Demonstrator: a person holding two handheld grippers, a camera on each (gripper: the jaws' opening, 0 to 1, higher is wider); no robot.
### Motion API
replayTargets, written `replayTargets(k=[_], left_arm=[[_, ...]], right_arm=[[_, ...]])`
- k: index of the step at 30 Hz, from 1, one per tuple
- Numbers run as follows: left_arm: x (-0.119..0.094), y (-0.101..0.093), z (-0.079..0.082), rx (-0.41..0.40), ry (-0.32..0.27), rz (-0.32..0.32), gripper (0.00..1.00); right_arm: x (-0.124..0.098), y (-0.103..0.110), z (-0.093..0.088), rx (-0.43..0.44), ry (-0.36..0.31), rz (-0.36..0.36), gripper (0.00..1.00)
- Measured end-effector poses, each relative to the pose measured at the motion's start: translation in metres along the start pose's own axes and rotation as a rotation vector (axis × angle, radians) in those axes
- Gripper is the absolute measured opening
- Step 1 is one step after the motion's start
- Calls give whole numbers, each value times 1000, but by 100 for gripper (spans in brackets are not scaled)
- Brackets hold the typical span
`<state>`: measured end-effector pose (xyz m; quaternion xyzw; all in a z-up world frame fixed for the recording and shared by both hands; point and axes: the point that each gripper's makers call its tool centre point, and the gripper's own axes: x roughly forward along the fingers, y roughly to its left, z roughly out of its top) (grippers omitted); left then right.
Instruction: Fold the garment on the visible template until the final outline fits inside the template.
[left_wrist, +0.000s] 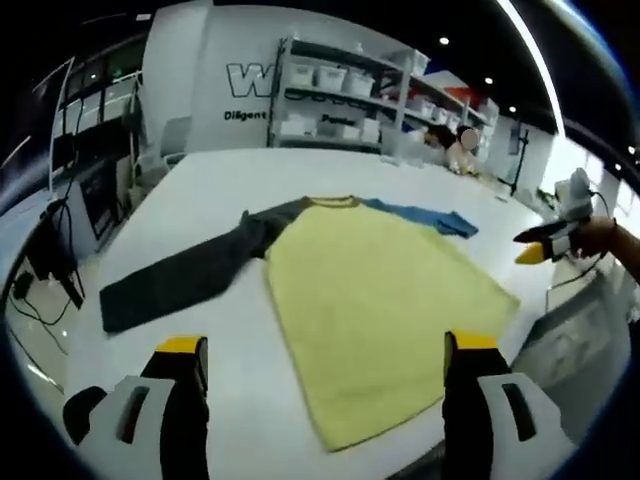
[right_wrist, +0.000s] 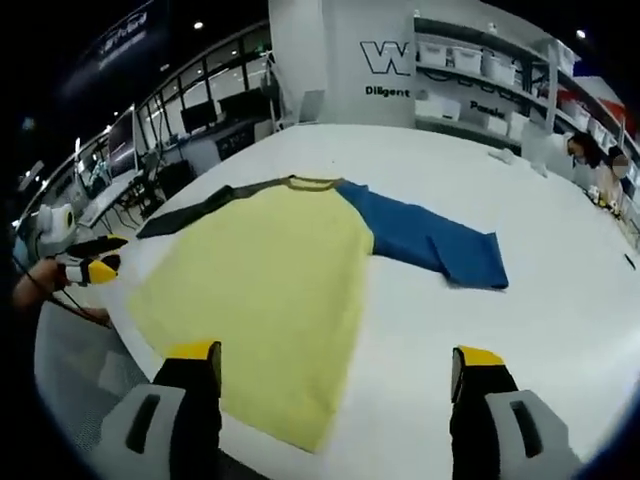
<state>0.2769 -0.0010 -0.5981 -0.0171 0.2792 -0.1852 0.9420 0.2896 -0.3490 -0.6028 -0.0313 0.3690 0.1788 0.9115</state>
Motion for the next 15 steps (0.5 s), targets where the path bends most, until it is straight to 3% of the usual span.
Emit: replayTargets(k=[6,15], left_arm=[[-1,-1,3,5,0,-2,99],[-2,1,9,11,-21,13,99]], right_arm=[[4,-4,11,-4,-11,17,99],[18,-50,27,-12,-10,-32,99]])
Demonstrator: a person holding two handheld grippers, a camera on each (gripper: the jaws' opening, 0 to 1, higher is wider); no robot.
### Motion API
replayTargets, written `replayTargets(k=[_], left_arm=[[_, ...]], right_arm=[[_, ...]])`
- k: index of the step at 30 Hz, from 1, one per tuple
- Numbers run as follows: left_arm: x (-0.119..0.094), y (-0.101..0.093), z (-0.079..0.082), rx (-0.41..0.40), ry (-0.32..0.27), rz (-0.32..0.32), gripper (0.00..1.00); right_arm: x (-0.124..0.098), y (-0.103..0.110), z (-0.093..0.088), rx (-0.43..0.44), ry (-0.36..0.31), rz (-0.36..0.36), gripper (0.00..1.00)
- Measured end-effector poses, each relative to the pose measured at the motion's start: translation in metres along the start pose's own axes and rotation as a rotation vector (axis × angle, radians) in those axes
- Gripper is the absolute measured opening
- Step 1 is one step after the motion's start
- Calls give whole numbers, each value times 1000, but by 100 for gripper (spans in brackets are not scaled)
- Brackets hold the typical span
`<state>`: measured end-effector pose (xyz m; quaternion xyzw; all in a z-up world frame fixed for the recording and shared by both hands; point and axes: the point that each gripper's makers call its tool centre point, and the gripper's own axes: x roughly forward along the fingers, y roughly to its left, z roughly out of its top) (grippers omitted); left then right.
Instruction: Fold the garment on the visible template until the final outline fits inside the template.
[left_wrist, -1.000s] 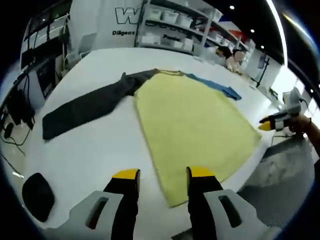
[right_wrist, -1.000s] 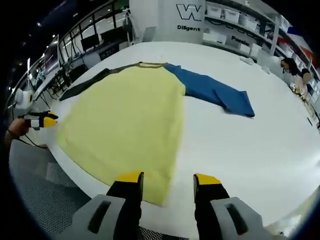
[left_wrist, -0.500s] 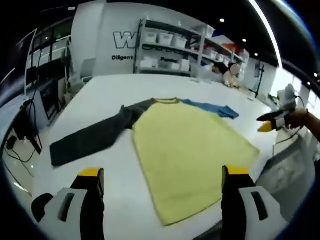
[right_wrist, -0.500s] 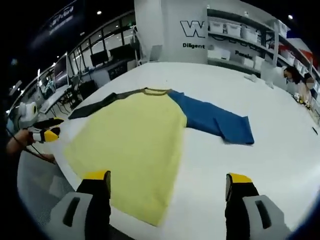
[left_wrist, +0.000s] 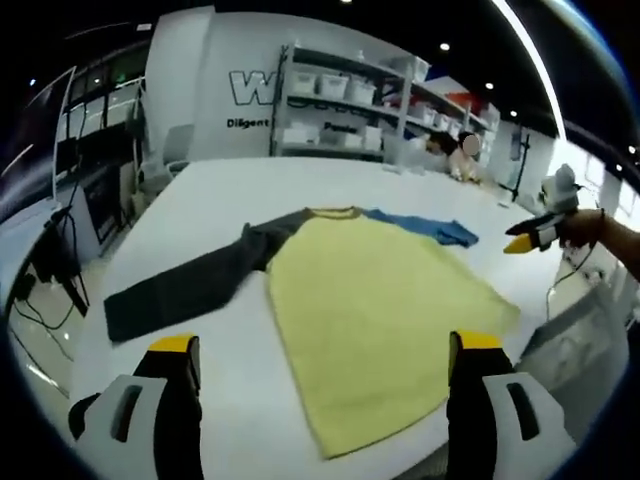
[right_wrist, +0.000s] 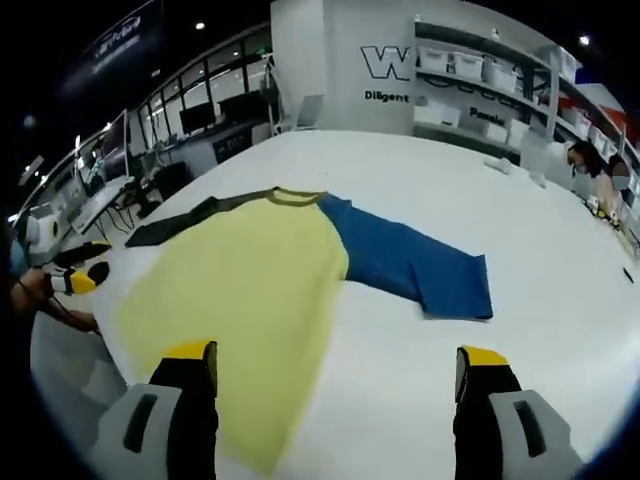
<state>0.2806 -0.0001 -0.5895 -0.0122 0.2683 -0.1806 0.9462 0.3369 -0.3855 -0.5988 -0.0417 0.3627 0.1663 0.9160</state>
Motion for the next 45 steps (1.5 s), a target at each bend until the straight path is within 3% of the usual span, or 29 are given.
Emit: replayTargets(k=[6,11,16,23,28,32,38,42,45], left_arm=[[0,6,-3,0,1,22,99],[3,8,-10,-6,25,27,99],[4,7,-7,7,13,23,99],[7,8,-9,27,25,31,99],[5,12,-2,65,-7,45,99],[4,12,4,70,-39,49,99],[2,5,5,68,-37,24,99],[0,1,3,65,-31,10,99],[-1,1,1,66,-25,10,99]], right_arm=[[13,-38,-3,-2,42,-56,98],[23,-63,1,51,34,-83,98],[33,-87,7,47,41,-109,97],[50,-125,15,124,25,-146,84],[58,-139,26,201,-17,-137,78],[65,-145,28,215,-26,-137,73],[77,-156,10,174,27,-185,58],[82,-157,2,242,33,-193,47],[84,-158,-7,233,64,-209,43]])
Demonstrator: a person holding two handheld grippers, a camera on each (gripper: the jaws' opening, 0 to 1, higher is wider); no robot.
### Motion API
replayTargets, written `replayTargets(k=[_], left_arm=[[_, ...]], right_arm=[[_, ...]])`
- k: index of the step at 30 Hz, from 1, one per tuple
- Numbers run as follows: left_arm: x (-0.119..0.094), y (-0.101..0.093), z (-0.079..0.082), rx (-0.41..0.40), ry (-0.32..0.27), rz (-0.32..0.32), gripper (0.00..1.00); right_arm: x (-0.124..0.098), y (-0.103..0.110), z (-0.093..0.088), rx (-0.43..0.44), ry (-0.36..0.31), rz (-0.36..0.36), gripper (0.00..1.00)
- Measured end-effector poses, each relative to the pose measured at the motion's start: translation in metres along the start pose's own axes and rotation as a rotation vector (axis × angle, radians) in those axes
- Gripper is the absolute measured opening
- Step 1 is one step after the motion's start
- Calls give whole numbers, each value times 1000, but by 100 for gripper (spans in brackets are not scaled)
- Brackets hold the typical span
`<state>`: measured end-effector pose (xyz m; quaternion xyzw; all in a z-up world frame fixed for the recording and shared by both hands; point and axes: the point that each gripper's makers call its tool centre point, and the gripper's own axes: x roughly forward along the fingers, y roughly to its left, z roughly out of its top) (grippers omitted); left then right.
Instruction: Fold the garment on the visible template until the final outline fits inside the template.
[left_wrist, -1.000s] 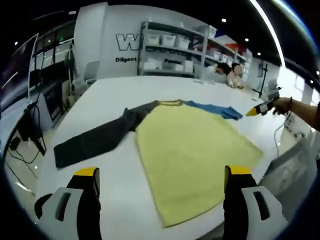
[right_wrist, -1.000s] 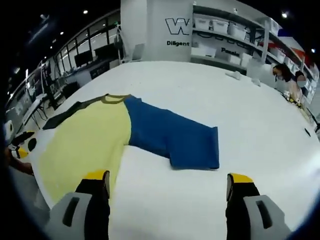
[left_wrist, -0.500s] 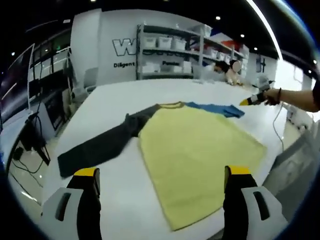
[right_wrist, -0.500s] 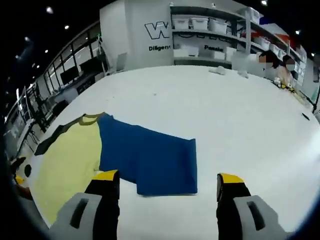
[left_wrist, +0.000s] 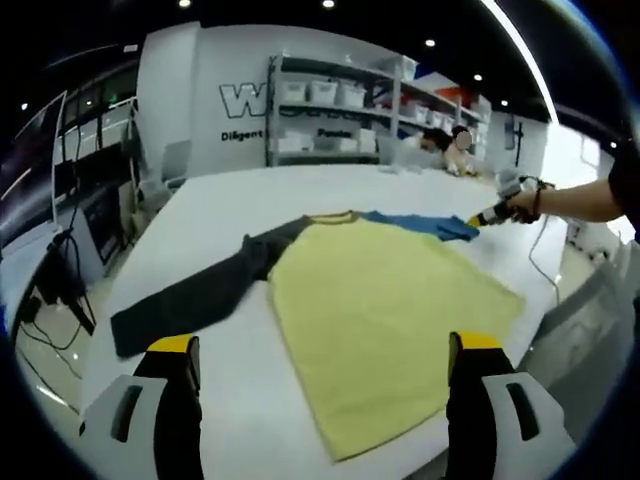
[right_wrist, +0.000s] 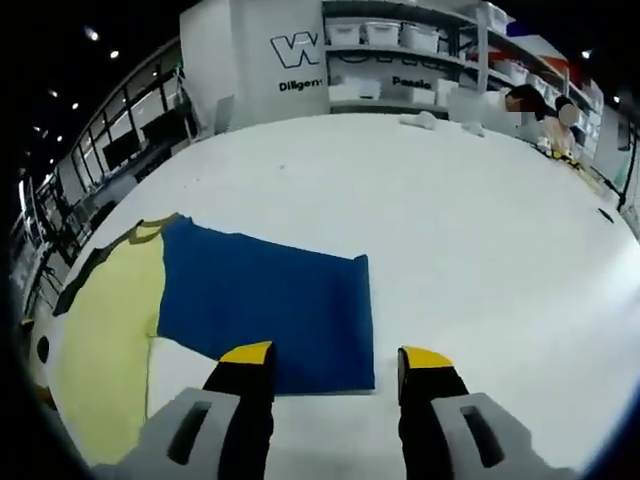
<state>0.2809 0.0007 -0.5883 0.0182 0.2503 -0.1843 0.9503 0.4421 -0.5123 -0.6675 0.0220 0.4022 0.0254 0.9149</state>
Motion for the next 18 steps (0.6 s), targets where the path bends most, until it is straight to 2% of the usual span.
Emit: replayTargets(k=[5,12,18], left_arm=[[-1,0,-1,-9,-4,0,97],[0,1,1,-3,-11,-2,96],[3,-2,0,0,-4,-15,96]], right_arm=[[3,-6,-4,14,-2,-19,26],[5,-13,-6,-5,-17,-58,8],[11,-20,-3,-10,-4,-93,0]])
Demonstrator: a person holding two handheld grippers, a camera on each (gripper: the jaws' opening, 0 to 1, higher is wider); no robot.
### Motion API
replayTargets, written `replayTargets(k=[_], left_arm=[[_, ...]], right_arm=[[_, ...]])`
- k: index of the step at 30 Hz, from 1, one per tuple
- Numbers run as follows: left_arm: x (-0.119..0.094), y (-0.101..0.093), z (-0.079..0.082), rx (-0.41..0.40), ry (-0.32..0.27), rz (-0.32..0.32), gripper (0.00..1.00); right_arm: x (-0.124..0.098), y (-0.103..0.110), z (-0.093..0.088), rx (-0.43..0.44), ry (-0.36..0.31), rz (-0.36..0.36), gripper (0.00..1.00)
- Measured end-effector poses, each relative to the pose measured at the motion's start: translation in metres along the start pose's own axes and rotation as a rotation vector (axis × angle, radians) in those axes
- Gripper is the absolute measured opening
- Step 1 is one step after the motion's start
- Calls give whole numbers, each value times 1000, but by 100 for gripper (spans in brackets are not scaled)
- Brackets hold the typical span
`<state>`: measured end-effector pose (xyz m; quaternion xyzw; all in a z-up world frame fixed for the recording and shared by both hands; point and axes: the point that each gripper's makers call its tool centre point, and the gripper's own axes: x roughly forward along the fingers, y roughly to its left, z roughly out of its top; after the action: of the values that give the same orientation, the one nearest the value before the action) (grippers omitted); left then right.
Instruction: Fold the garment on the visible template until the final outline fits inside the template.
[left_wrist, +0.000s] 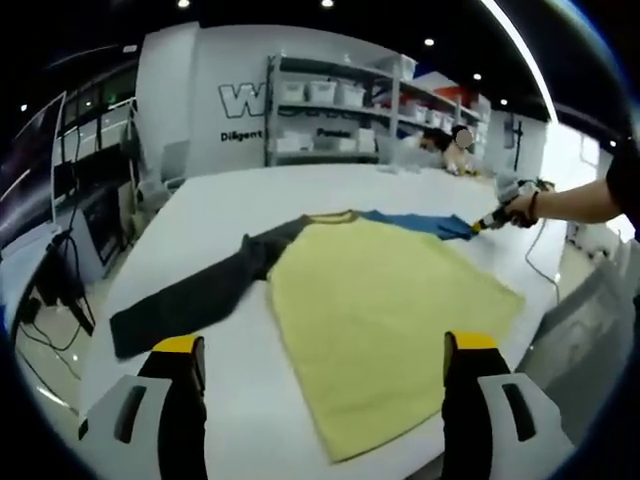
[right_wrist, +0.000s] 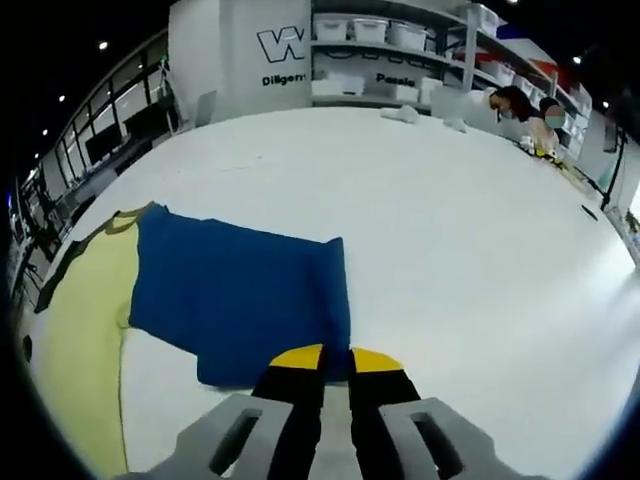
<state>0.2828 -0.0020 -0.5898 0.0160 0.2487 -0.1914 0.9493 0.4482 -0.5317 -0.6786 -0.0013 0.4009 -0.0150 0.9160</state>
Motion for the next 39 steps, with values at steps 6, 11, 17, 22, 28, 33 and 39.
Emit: replayTargets(k=[6,11,17,22,28,33,39], left_arm=[[3,-6,-1,14,8,-21,96],[3,-6,-2,22,12,-27,96],[3,-3,-3,20,18,-20,96],[4,-1,-3,17,14,-15,97],[4,-2,-4,15,21,-13,98],[3,-1,-3,16,16,-8,98],[4,0,0,16,10,-10,99]], right_arm=[[5,-8,5,8,-3,-29,0],[8,-10,9,-23,-6,-44,0],[14,-18,16,-35,-12,-68,0],[14,-20,17,-27,-19,-90,0],[12,-29,14,-39,-4,-140,0],[7,-22,14,-7,-40,-119,0],[-4,3,10,132,-71,-6,30]])
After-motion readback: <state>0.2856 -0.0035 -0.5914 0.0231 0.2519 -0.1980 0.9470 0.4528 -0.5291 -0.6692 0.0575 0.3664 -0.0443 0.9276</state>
